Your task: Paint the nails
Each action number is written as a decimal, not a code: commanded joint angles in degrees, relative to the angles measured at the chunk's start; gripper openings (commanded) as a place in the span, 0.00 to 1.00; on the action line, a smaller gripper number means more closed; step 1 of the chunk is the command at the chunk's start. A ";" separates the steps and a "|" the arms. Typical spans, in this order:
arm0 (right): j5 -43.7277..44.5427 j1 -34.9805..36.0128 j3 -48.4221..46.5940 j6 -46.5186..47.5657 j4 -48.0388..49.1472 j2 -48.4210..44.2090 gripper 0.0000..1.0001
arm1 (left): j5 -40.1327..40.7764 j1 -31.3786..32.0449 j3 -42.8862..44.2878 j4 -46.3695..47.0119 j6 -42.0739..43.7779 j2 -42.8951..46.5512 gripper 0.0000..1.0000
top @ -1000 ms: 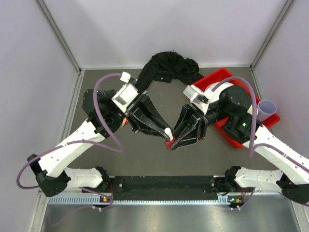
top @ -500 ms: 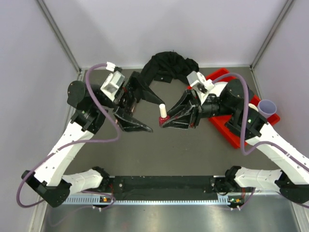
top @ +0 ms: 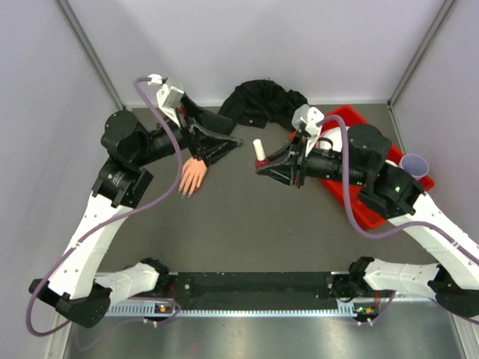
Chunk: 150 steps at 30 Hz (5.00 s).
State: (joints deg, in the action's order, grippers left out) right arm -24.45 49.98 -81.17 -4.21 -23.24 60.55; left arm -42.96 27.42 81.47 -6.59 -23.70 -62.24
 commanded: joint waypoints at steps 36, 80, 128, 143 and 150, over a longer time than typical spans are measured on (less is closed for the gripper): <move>19.88 1.88 -5.49 2.27 -0.66 3.87 0.00 | 28.90 17.84 7.47 -6.59 -1.70 -7.02 0.53; -24.16 1.79 -3.65 -10.22 16.86 1.85 0.00 | -30.37 10.04 1.50 27.17 -10.06 -7.47 0.65; 16.89 1.79 -10.77 -0.27 -5.23 5.89 0.00 | 19.14 14.50 10.20 -5.98 -1.52 -6.93 0.49; 13.21 1.79 -7.00 -2.55 1.44 1.76 0.00 | 4.13 15.21 5.29 6.10 -5.29 -7.29 0.00; -6.46 1.70 -3.57 -8.88 13.82 -0.88 0.00 | -24.68 16.78 -10.96 59.98 -28.29 -6.05 0.00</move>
State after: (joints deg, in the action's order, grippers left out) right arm -17.91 51.37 -85.06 -8.01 -28.38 60.38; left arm -43.57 41.17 77.89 16.45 -33.28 -68.29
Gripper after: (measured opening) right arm 0.199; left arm 0.157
